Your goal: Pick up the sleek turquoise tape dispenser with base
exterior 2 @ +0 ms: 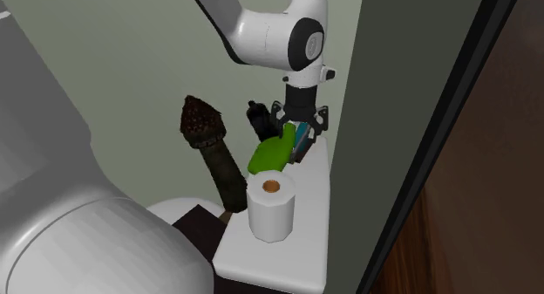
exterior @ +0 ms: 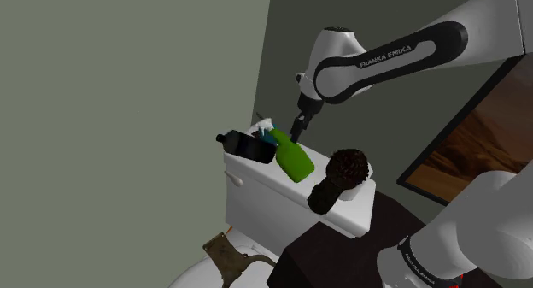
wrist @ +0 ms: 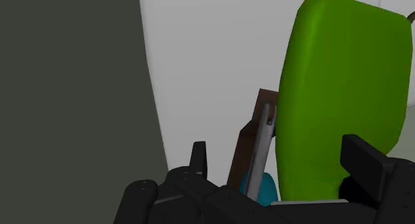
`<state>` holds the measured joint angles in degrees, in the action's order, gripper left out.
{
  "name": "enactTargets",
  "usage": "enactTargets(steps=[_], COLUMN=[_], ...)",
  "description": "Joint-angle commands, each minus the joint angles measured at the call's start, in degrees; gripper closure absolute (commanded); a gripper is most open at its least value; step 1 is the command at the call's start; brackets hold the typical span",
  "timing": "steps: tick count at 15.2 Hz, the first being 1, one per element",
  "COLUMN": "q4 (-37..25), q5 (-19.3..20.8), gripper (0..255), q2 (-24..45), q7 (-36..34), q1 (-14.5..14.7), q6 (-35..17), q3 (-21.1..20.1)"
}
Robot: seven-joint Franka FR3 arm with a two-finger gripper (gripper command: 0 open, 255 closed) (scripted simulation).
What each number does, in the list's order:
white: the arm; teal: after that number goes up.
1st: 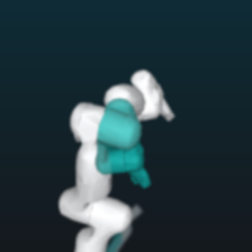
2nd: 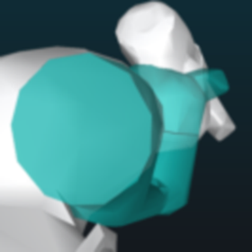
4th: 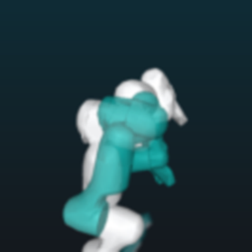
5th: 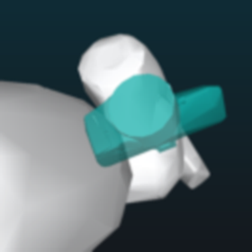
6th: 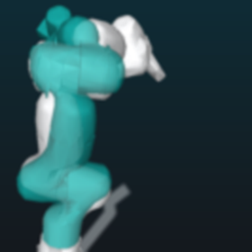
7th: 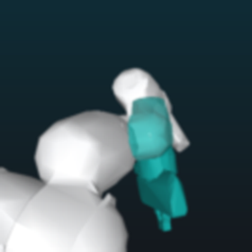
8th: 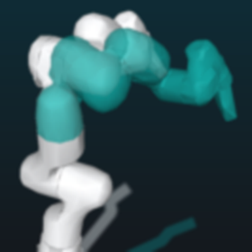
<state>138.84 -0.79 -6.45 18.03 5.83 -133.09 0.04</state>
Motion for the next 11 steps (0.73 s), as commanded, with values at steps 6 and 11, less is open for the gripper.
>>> enactTargets(steps=[6, 11], q4=[0.8, 1.1], q5=[-0.4, -0.5], gripper=[0, 255], q2=[5.7, 6.7], q7=[1.2, 1.3], q1=[0.2, 0.2], q6=[-6.7, -7.9], q3=[0.0, 0.0])
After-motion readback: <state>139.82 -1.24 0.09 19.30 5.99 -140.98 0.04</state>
